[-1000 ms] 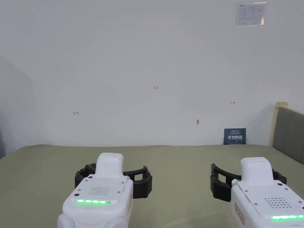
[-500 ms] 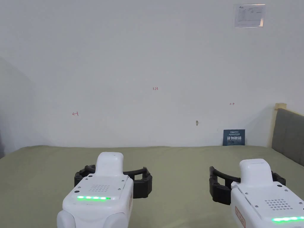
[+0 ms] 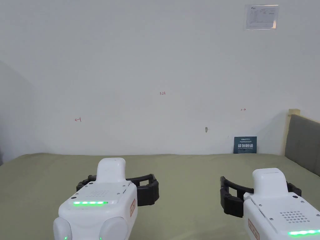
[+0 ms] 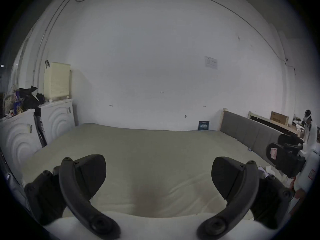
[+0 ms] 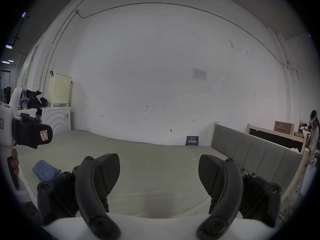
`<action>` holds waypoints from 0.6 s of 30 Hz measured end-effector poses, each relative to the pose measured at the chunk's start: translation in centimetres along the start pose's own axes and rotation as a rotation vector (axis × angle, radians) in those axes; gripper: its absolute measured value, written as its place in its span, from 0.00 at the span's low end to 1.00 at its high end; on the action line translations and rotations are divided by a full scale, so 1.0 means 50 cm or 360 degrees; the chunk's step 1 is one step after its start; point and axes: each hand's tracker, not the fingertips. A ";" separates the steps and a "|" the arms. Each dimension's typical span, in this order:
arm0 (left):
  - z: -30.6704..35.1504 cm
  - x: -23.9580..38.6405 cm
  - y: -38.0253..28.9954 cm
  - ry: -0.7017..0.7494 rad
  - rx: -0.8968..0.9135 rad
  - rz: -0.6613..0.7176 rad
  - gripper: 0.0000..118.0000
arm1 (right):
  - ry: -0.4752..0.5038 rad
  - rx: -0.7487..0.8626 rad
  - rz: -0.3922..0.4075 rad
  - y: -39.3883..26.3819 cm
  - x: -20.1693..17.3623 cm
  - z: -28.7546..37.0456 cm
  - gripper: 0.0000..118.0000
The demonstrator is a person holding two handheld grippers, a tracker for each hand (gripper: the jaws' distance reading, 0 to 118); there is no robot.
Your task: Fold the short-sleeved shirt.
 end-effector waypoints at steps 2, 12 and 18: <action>0.002 -0.002 0.000 -0.0006 0.0018 -0.0023 1.00 | -0.0002 -0.0001 0.0003 0.001 0.000 0.000 0.81; 0.004 0.005 0.012 0.0016 0.0001 -0.0089 1.00 | -0.0002 0.0012 -0.0010 0.008 0.003 0.002 0.81; 0.007 0.021 0.005 0.0061 0.0017 -0.0229 1.00 | 0.0007 0.0014 0.0000 0.010 0.001 0.004 0.81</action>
